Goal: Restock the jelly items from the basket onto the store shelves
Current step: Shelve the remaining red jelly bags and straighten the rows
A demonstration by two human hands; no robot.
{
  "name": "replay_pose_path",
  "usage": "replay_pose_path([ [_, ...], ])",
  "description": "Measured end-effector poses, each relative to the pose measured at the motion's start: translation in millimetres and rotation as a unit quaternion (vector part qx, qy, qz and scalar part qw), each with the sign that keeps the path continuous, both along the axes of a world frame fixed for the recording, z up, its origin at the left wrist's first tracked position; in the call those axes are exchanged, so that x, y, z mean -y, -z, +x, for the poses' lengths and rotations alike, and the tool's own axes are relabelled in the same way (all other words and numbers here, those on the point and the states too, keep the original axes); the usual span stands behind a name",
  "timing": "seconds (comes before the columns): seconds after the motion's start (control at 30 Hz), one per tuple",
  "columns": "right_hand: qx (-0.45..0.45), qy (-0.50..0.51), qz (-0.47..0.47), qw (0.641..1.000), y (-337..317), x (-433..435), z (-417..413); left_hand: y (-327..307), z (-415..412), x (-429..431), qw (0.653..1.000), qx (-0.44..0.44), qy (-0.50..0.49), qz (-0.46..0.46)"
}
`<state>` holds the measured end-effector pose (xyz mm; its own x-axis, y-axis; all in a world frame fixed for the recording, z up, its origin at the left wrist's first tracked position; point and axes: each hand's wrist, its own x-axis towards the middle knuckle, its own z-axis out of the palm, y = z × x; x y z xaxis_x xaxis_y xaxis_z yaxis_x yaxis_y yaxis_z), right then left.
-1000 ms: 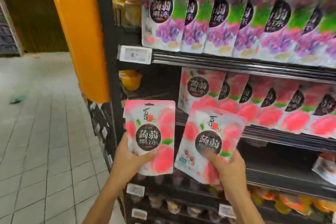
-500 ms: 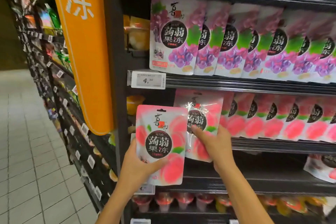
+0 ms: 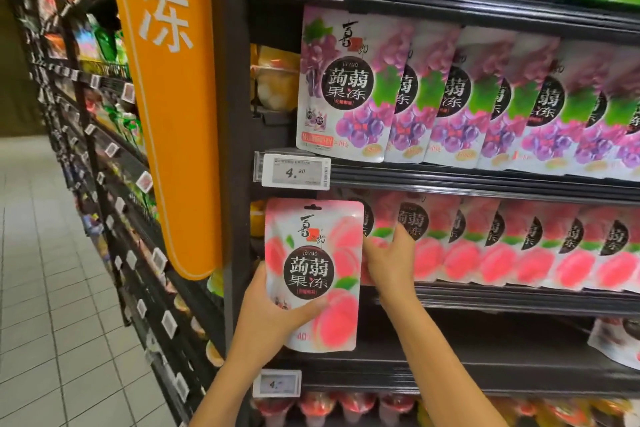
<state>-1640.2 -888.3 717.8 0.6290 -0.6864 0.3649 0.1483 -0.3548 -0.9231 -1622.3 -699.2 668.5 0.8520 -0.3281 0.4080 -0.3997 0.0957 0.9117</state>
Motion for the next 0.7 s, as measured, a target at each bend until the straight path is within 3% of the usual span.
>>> replay_pose_path([
  [0.3, 0.042, -0.015, -0.081, 0.996, 15, -9, -10, 3, 8, -3, 1.0, -0.017, -0.006, 0.012],
  [0.47, -0.013, -0.021, -0.173, 0.985, 30, -1, -27, 6, 7, -4, 0.999, -0.032, -0.011, 0.012],
  [0.57, -0.083, 0.094, -0.27, 0.955, 33, 2, -35, 6, 6, -5, 0.999, -0.032, -0.017, 0.018],
  [0.7, -0.114, 0.172, -0.274, 0.939, 32, -1, -36, 3, 4, -3, 0.999, -0.034, -0.02, 0.011],
])
